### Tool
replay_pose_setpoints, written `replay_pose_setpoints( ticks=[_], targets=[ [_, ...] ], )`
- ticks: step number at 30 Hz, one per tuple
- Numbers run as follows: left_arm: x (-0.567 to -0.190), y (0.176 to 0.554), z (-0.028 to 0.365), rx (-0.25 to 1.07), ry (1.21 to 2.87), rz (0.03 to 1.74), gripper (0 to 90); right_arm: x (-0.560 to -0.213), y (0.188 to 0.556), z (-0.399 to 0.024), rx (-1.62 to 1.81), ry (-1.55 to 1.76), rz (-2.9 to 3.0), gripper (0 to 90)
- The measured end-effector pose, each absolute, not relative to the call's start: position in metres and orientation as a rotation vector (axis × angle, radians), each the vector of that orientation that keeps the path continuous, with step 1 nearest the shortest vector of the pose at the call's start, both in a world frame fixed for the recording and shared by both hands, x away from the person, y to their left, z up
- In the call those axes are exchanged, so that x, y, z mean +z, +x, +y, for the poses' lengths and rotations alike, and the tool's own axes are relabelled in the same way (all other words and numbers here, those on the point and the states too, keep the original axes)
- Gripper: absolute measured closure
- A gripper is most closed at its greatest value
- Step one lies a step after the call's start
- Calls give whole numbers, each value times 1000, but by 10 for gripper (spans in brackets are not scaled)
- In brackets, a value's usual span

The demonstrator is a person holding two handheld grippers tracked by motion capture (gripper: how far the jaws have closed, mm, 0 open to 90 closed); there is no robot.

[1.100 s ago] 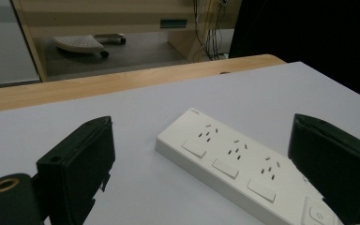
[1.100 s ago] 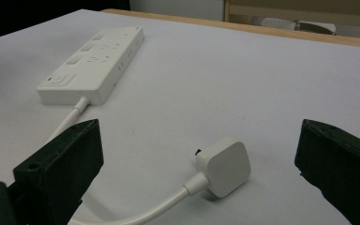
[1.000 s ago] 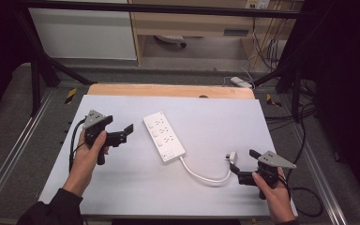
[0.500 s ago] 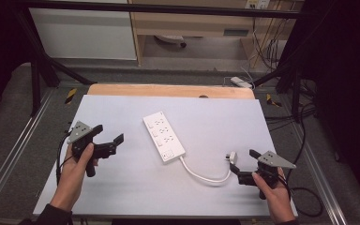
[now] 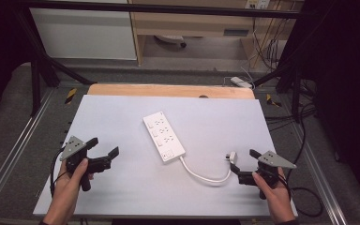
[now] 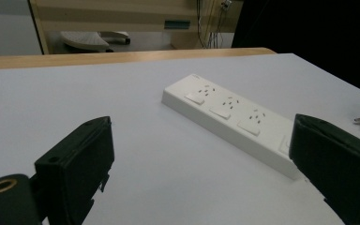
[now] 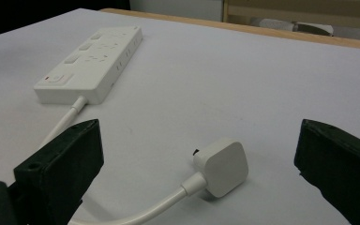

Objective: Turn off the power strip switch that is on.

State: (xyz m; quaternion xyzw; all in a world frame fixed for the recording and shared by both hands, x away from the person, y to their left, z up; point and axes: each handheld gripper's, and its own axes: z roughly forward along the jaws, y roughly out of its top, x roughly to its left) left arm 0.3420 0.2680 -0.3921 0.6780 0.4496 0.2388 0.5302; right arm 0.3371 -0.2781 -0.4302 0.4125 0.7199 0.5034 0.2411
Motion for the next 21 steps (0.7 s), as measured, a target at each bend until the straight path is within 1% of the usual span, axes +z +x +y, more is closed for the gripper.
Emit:
replay_pose_setpoints(
  ticks=[7, 21],
  targets=[
    [-404, 333, 269, 553, 1615, 1096, 69, -430, 337, -279, 1377, 1131, 1967, 23],
    [-427, 317, 251, 523, 1728, 1062, 67, -432, 340, -286, 1341, 1173, 1947, 26]
  ],
)
